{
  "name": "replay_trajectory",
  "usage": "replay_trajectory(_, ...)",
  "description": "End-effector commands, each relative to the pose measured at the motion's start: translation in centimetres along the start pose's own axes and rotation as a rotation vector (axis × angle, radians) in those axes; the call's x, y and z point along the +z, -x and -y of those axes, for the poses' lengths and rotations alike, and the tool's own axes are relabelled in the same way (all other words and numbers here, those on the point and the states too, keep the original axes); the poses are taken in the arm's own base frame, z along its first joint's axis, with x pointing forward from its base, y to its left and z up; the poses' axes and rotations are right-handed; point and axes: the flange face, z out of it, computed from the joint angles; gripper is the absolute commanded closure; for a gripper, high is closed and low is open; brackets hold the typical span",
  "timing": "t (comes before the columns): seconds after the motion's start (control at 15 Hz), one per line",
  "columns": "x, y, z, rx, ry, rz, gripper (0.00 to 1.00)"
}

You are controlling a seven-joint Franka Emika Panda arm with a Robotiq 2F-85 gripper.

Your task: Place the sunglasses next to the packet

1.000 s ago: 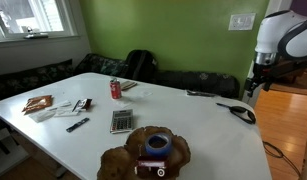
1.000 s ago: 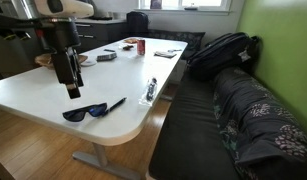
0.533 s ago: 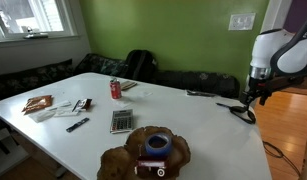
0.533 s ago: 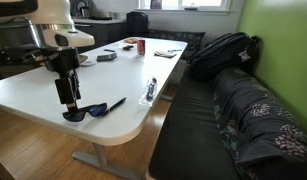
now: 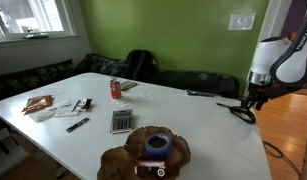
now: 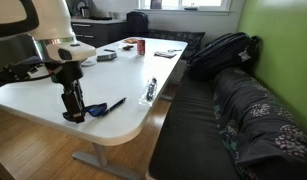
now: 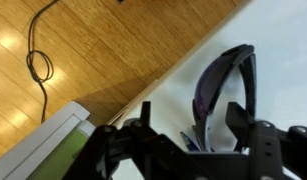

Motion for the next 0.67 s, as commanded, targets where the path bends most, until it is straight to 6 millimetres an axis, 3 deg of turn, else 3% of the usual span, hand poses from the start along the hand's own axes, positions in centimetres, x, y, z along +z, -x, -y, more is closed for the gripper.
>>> replay_trajectory(0.0, 1.1, 0.3, -0.3, -0.014, -0.001, -0.017, 0.55)
replay_trajectory(0.4, 1.6, 0.5, -0.1, -0.039, -0.009, -0.031, 0.99)
replay_trajectory(0.6, 1.3, 0.5, 1.0, -0.078, -0.028, -0.033, 0.96)
